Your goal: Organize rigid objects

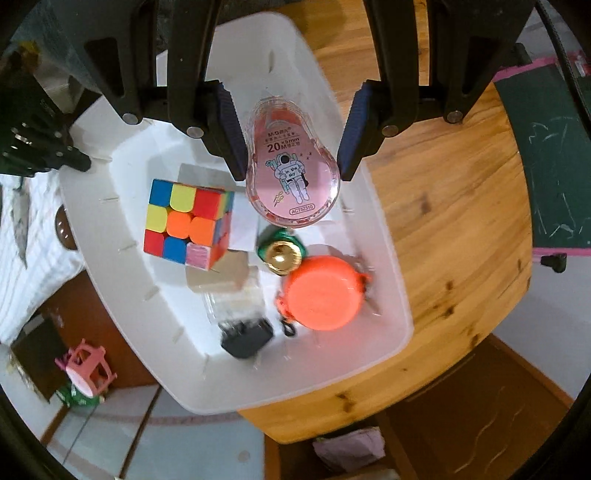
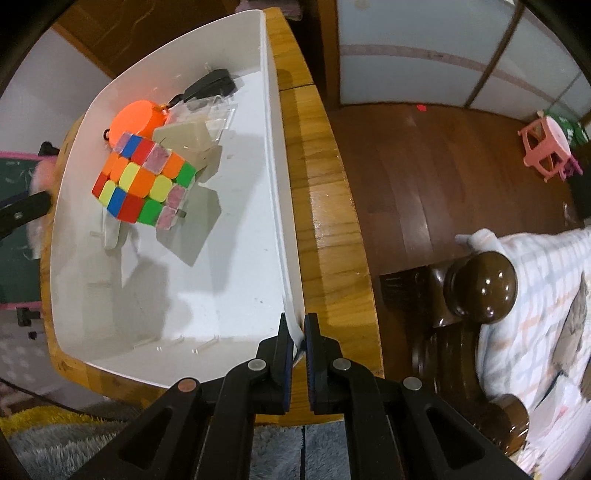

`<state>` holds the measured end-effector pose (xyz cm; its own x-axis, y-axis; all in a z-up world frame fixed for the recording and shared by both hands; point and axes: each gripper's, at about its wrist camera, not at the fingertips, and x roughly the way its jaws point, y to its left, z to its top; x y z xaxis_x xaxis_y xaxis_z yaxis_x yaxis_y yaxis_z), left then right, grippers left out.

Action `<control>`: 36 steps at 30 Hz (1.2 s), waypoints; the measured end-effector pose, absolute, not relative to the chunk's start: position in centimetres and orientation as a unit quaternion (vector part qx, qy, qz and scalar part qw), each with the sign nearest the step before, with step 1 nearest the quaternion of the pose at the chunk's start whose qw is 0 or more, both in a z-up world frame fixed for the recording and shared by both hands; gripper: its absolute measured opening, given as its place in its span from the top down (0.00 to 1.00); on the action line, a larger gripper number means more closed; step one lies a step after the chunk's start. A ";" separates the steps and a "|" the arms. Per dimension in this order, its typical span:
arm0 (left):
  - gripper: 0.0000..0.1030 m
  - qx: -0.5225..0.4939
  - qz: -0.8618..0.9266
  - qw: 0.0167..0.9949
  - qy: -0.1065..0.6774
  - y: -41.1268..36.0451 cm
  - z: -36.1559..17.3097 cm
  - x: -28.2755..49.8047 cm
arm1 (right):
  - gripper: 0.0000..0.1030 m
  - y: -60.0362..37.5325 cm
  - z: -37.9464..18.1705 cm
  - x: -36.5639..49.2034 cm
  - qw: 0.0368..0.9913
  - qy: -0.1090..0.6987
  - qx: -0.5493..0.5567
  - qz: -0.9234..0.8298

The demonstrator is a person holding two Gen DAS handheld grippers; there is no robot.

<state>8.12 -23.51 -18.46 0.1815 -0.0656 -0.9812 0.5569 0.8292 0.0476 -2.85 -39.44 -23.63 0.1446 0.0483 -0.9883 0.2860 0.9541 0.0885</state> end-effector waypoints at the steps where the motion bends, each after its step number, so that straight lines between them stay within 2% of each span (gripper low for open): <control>1: 0.48 0.209 -0.211 0.739 0.605 -24.0 -18.9 8.0 | 0.94 -39.4 -23.6 -2.9 0.747 0.648 0.127 -0.077; 8: 0.48 0.227 -0.217 0.714 0.626 -26.6 -21.8 7.1 | 0.94 -39.5 -23.6 -3.0 0.753 0.644 0.119 -0.060; 18: 0.47 0.245 -0.204 0.701 0.638 -27.6 -22.5 6.2 | 0.94 -39.5 -23.8 -2.9 0.756 0.642 0.118 -0.045; 21: 0.39 0.244 -0.199 0.702 0.639 -27.9 -22.5 6.5 | 0.94 -39.5 -23.7 -2.9 0.756 0.642 0.118 -0.042; 23: 0.27 0.232 -0.201 0.703 0.642 -27.8 -22.2 6.5 | 0.94 -39.5 -23.8 -2.8 0.756 0.643 0.116 -0.040; 25: 0.23 0.220 -0.208 0.703 0.643 -27.7 -21.9 6.4 | 0.94 -39.5 -23.8 -2.8 0.756 0.643 0.115 -0.039; 36: 0.21 0.224 -0.187 0.715 0.635 -26.7 -21.0 5.6 | 0.94 -39.7 -23.8 -2.6 0.754 0.646 0.113 -0.034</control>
<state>5.60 -26.66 -21.04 0.1233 0.0175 -0.9922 0.5523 0.8295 0.0833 -2.56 -39.66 -23.82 0.1632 0.0940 -0.9821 0.1974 0.9722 0.1259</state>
